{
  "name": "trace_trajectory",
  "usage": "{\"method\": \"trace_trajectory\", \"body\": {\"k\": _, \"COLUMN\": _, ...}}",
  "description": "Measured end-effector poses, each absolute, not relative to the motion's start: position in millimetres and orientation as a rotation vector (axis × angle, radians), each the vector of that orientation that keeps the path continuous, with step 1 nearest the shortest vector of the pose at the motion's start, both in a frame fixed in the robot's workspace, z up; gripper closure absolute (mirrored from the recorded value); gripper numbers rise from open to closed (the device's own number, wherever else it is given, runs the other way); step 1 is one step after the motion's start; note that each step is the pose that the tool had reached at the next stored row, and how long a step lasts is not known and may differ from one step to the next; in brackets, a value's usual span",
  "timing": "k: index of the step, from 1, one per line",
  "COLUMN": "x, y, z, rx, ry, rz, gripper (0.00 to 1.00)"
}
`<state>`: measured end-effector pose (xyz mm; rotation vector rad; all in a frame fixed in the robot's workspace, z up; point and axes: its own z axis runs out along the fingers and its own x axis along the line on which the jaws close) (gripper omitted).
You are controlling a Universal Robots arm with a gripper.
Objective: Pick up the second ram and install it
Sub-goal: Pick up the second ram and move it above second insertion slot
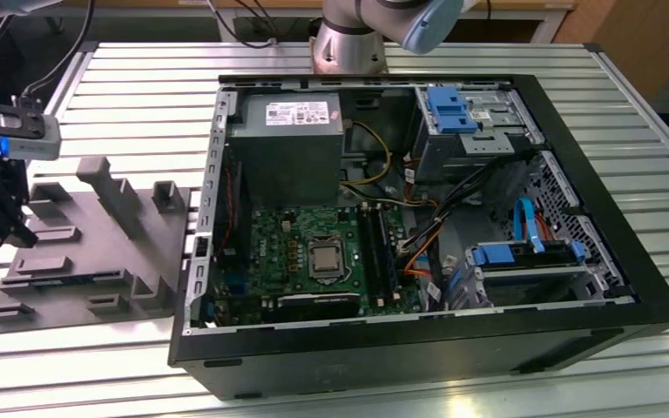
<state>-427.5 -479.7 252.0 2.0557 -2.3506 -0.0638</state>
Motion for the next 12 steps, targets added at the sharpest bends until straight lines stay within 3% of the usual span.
{"method": "trace_trajectory", "body": {"k": 12, "x": -427.5, "y": -483.4, "z": 246.8, "rx": 2.059, "ry": -2.347, "rz": -0.064, "gripper": 0.89}}
